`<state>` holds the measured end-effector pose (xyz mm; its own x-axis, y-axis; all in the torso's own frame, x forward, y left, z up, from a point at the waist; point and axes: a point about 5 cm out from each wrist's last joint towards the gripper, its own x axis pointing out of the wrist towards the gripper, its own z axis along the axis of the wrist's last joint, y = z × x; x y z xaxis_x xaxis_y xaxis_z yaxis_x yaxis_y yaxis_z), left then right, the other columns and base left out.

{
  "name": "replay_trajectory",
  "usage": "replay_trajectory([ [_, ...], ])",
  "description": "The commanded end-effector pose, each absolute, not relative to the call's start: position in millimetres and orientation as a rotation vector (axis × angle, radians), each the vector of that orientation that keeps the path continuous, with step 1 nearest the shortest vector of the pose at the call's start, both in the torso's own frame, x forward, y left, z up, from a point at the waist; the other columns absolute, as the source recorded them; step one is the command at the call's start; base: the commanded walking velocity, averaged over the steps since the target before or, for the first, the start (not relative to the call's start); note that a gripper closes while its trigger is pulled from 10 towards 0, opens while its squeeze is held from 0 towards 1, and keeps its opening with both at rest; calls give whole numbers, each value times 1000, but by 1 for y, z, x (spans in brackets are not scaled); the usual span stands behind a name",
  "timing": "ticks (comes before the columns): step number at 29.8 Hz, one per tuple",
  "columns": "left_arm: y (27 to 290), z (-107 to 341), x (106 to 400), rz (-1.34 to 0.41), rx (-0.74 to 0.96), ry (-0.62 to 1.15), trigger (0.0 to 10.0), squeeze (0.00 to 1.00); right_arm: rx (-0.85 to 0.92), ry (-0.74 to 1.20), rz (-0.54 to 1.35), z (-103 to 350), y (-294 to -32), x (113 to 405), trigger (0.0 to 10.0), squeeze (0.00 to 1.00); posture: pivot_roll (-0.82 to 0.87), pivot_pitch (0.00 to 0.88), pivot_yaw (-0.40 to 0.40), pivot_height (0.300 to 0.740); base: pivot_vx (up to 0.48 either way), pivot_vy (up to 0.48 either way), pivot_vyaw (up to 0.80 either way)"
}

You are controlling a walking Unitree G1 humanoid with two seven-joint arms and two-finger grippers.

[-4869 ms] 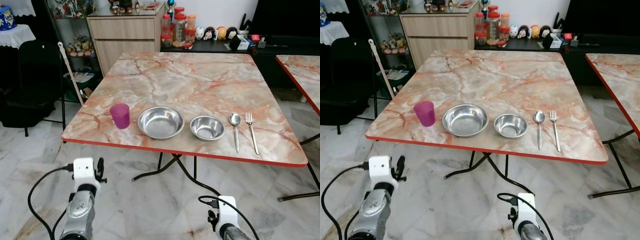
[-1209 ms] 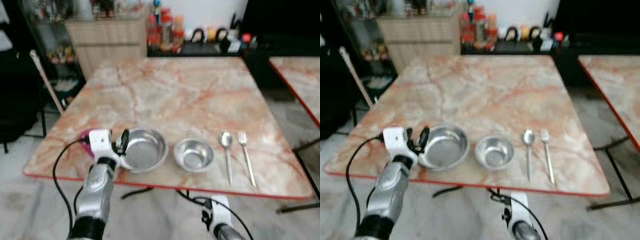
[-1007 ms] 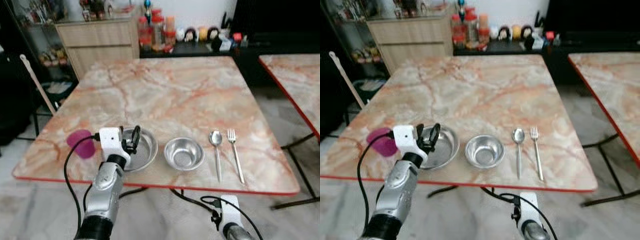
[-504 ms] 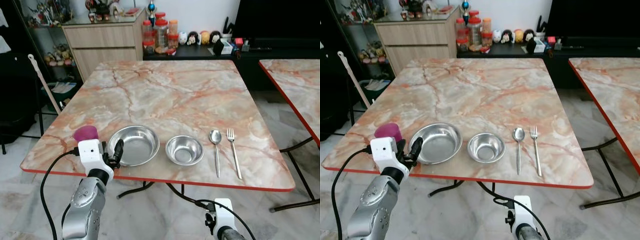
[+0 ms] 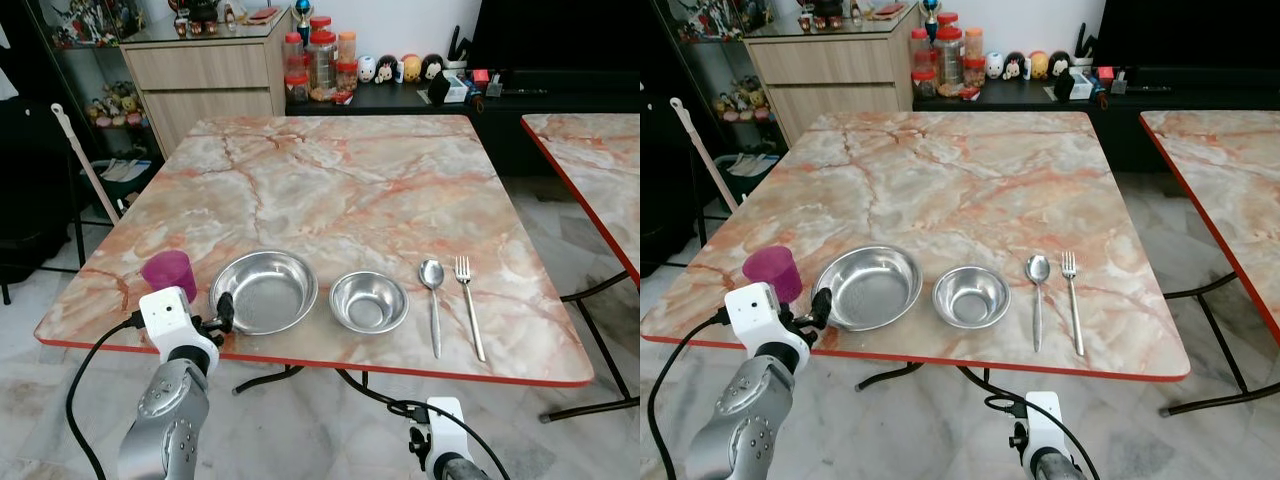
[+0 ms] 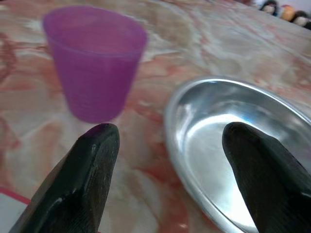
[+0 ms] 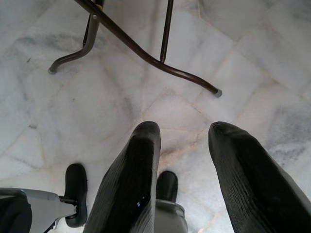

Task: Setting the table

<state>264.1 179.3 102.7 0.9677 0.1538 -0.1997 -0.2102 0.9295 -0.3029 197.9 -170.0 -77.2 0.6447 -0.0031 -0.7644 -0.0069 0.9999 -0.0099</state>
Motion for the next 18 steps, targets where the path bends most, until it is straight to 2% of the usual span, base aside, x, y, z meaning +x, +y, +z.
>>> replay_trajectory([
  [1,185,103,266,220,-347,190,10000,0,-13,879,8,-78,-168,198,10000,0,86,0,54,740,0,0,0],
  [18,186,97,272,165,-418,299,10000,0,-13,884,11,-79,-168,196,10000,0,77,0,61,740,0,0,0],
])
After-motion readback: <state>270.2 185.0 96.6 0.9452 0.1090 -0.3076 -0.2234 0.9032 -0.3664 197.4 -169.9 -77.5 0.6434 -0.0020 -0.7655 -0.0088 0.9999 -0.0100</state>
